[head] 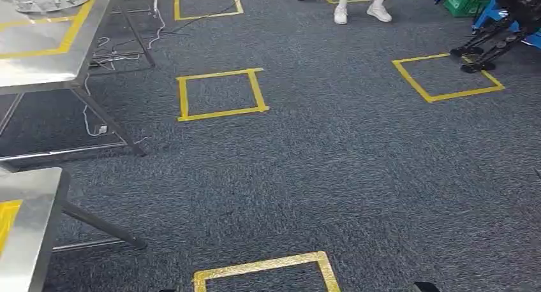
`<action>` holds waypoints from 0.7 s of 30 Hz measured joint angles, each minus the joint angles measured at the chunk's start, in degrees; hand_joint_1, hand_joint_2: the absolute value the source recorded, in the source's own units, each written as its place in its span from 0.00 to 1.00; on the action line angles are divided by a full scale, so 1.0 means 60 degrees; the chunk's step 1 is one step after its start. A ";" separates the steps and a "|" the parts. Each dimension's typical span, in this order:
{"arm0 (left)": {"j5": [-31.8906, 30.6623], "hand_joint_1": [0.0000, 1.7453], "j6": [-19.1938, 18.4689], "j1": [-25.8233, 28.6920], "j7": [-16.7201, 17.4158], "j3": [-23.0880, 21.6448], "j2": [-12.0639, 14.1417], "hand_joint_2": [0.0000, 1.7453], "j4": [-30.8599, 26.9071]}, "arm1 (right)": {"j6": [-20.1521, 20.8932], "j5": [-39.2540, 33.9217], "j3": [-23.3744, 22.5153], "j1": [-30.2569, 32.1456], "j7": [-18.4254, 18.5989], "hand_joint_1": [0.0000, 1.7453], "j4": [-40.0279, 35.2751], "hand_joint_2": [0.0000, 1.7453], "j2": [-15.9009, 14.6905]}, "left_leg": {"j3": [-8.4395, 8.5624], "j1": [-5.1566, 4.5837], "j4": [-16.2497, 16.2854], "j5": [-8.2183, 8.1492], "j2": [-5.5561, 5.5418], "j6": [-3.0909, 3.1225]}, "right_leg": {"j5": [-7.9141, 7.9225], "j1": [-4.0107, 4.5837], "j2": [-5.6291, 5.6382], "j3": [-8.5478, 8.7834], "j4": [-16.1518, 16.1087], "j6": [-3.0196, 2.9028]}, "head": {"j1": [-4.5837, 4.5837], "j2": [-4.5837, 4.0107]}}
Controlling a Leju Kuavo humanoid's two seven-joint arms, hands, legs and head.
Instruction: Take the parts from the cabinet and place them on the table.
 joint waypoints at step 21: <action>0.0000 0.00 0.0073 0.0039 0.0044 -0.0004 0.0117 0.00 0.0000 | 0.0040 0.0026 0.0004 0.0002 -0.0004 0.00 0.0004 0.00 0.0011 | -0.0066 -0.0041 -0.0302 0.0319 -0.0318 0.0448 | -0.1356 0.0005 0.0179 -0.1485 0.3065 0.0374 | 0.0011 0.0000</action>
